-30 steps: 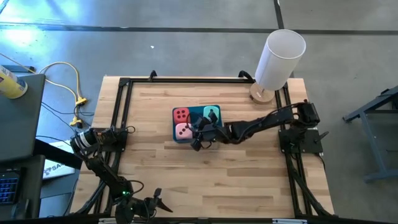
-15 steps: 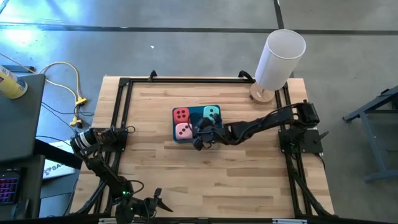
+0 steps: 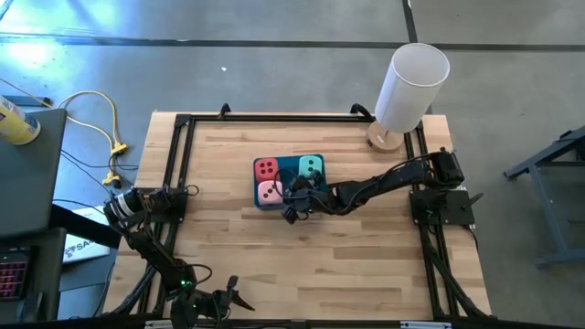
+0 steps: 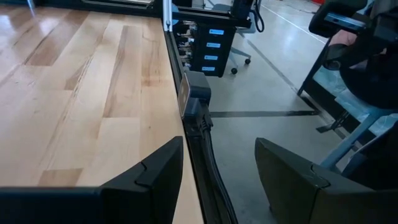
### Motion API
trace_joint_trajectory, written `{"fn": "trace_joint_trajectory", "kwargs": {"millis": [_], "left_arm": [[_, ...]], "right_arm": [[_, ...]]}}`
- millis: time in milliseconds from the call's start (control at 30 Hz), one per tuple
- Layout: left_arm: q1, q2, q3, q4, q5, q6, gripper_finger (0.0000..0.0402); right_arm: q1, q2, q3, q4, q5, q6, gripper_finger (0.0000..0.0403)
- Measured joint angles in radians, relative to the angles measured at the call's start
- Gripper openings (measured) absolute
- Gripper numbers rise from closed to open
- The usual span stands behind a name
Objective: Pick & Place Dice
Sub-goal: Put the blue die into the blue bin
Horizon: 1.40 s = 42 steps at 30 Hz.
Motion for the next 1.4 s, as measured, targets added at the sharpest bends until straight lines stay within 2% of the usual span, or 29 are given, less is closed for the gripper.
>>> {"fn": "trace_joint_trajectory", "kwargs": {"millis": [567,1400], "left_arm": [[0.0,0.0,0.0,-0.001,0.0,0.004,0.0191],[0.0,0.0,0.0,-0.003,0.0,0.004,0.0191]], "right_arm": [[-0.038,0.074,0.0,0.046,-0.031,-0.008,0.0048],[-0.045,0.082,-0.001,0.056,-0.034,0.0,0.0057]]}}
